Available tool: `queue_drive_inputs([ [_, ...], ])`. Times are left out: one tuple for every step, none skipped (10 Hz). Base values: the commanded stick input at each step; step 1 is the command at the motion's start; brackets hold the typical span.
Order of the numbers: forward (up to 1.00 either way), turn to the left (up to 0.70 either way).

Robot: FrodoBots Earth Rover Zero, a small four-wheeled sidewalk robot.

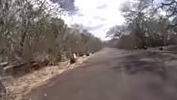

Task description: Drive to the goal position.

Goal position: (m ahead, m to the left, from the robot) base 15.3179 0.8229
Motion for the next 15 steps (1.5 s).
queue_drive_inputs([
  [0.70,0.00],
  [0.70,0.00],
  [0.70,0.00],
  [0.70,0.00],
  [0.70,0.00],
  [0.70,0.00],
  [0.70,0.00],
  [0.70,0.00],
  [0.70,0.00],
  [0.70,0.00],
  [0.70,0.00],
  [0.70,0.00],
  [0.70,0.00],
  [0.70,0.00],
  [0.70,0.00],
])
